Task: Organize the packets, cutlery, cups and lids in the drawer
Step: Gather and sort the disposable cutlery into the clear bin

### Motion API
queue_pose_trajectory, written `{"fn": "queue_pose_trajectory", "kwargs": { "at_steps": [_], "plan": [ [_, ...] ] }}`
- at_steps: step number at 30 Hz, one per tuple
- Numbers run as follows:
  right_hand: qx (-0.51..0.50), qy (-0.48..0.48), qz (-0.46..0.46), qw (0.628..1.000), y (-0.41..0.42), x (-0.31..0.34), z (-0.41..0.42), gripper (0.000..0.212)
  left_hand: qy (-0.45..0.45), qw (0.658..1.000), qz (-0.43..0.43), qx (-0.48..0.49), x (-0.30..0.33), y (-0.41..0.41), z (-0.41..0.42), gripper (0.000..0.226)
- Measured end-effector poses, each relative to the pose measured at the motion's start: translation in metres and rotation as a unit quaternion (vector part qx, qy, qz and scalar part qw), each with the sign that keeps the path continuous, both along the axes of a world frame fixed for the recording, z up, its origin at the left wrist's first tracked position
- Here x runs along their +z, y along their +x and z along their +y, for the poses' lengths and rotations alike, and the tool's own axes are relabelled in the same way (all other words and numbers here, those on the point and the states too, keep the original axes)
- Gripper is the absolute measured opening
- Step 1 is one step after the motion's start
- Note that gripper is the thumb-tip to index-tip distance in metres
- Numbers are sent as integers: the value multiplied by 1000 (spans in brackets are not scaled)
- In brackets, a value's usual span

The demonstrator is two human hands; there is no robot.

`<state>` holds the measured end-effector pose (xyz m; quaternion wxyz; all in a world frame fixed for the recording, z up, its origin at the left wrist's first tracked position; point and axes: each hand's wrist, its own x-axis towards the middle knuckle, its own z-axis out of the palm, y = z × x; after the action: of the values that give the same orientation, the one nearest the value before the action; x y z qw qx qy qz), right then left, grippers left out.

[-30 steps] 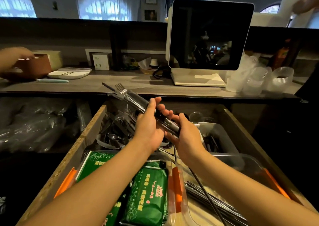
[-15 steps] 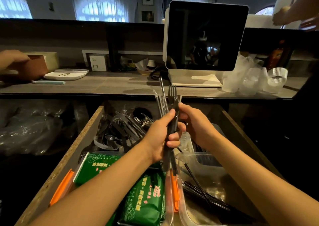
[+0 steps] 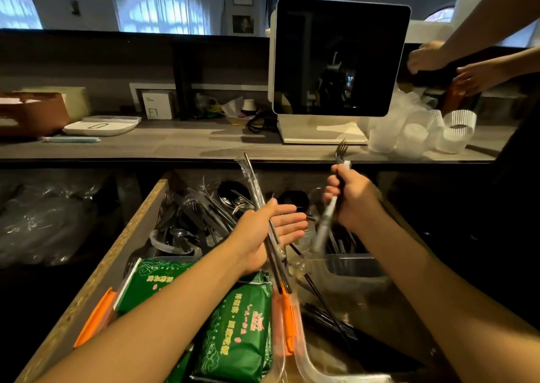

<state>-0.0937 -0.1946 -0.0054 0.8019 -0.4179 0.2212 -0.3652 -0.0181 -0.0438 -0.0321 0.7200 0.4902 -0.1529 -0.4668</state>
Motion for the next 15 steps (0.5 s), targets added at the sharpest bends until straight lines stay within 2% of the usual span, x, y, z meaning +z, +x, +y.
{"fn": "queue_pose_trajectory", "kwargs": {
  "at_steps": [2,6,9,11,13,15],
  "plan": [
    [-62,-46,41,996,-10,3,-20,20,-17,1000,20,12,1,4,-1,37],
    [-170,-179,98,964,-18,-11,-49,17,-133,987,85,31,7,12,-3,29],
    [-144,-225,228,936,-13,-36,-57,17,-154,984,85,33,10,11,-1,34],
    [-88,-235,320,913,-13,-52,-59,17,-149,984,97,25,9,8,0,39],
    [-19,-243,361,900,-13,-64,-61,22,-151,981,118,13,6,4,0,41],
    [10,-271,400,875,-14,-64,-62,23,-153,981,115,11,4,1,-2,36]
  ]
}}
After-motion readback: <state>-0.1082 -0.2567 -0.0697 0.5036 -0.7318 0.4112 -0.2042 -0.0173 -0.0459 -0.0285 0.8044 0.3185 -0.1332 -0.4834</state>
